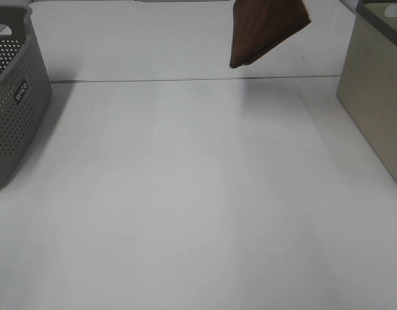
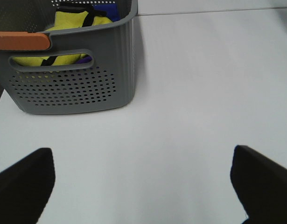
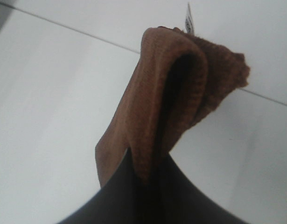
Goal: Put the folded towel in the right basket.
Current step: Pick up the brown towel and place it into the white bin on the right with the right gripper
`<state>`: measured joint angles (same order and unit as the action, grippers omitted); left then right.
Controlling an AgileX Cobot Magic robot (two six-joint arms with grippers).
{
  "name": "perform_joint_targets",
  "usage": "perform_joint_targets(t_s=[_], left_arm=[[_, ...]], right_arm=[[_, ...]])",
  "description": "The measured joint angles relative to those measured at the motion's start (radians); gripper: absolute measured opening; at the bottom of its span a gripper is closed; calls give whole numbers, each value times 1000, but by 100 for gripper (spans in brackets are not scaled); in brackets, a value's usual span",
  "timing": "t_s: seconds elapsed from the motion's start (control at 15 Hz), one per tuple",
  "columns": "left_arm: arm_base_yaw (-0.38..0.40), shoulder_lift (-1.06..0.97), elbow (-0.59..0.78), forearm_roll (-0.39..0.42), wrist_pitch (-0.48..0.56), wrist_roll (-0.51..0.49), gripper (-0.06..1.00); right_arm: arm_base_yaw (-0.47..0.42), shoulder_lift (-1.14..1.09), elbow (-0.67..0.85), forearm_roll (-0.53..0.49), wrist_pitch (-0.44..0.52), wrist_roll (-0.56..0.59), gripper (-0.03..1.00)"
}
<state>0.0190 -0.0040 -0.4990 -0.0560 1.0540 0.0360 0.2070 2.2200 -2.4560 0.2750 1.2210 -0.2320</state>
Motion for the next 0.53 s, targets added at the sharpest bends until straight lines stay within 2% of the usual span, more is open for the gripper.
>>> perform_joint_targets(t_s=[0.33,0.4,0.53], left_arm=[[0,0,0,0,0,0,97],[0,0,0,0,0,0,97],[0,0,0,0,0,0,97]], right_arm=[[-203,-149,10,-29,0,10,6],[-269,-184,42,-29,0,15,6],[-346,-223,102,-29,1,16,6]])
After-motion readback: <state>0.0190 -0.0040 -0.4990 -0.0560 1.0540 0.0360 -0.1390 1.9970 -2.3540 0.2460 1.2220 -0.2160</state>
